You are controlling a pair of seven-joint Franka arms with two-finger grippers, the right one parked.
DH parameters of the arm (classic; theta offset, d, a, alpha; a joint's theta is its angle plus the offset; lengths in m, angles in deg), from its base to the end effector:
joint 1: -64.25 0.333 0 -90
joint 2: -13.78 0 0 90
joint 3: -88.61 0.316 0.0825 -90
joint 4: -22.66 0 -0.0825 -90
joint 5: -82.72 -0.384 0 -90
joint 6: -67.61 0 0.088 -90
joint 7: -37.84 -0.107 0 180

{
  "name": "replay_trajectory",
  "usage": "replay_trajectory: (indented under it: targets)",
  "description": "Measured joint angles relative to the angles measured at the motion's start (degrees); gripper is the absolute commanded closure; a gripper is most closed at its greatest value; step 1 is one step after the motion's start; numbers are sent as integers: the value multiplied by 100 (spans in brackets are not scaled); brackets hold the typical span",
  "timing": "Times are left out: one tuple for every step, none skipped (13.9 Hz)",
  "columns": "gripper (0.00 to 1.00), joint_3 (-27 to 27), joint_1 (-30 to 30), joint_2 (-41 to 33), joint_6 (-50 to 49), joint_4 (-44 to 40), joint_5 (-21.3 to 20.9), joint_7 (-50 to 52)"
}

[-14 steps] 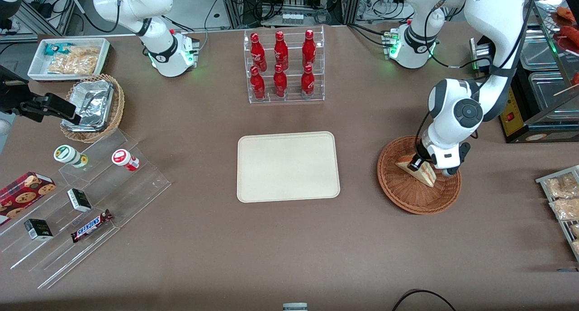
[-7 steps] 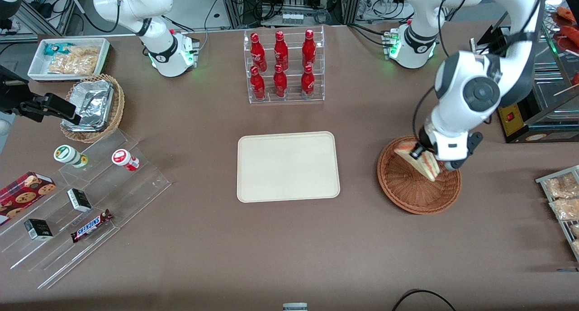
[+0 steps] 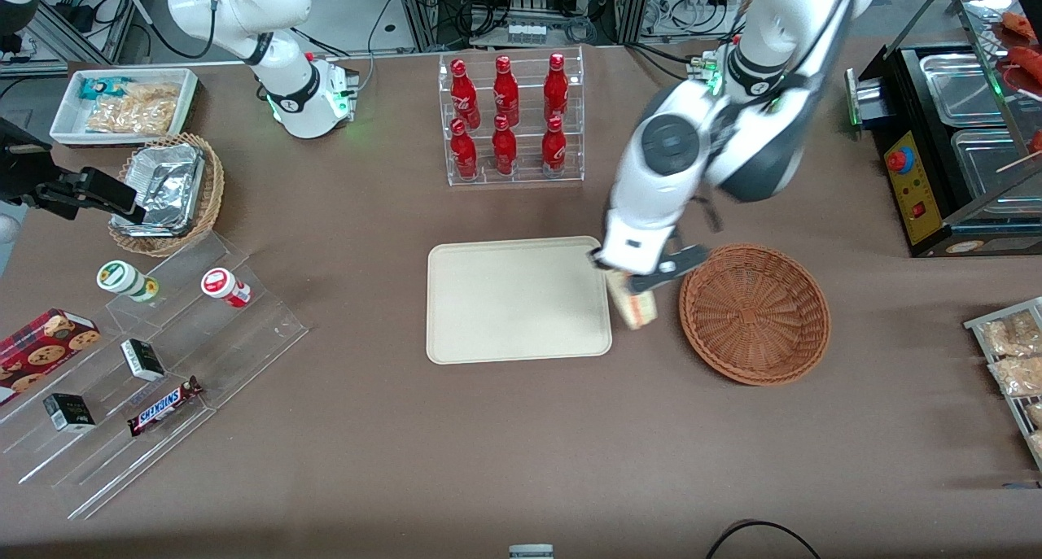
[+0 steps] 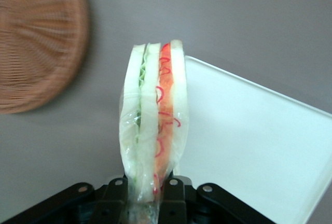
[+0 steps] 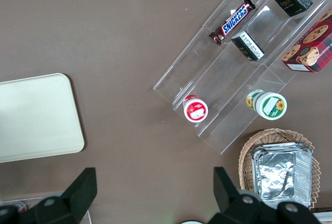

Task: Place sandwich from basket to tray
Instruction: 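Lift the sandwich and carry it over the cream tray, then lower the sandwich onto the tray, open the left gripper, lift away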

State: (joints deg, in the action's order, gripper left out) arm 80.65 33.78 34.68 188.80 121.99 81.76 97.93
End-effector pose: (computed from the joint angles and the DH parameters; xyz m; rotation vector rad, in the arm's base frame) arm 0.5167 -0.3989 0.3732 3.0478 0.5846 -0.0205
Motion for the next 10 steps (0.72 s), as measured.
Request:
replay_trajectory:
  targets:
    - [79,-1,-190,309,252,-144,-2,-14]
    - [79,0,-365,570,417,-271,-6,-36]
    - [79,1,-530,789,503,-375,-12,-54]
    - [79,1,-679,989,598,-454,-49,-65]
    - [77,2,-800,1180,767,-525,-157,-66]
    - [76,2,-881,1348,919,-581,-306,-67]
    - [76,1,-922,1492,1017,-624,-468,-73]
    - [76,-6,-933,1599,1061,-660,-588,-98]
    - [73,-31,-933,1680,1090,-683,-664,-125]
    - [63,-63,-934,1738,1142,-691,-698,-142]
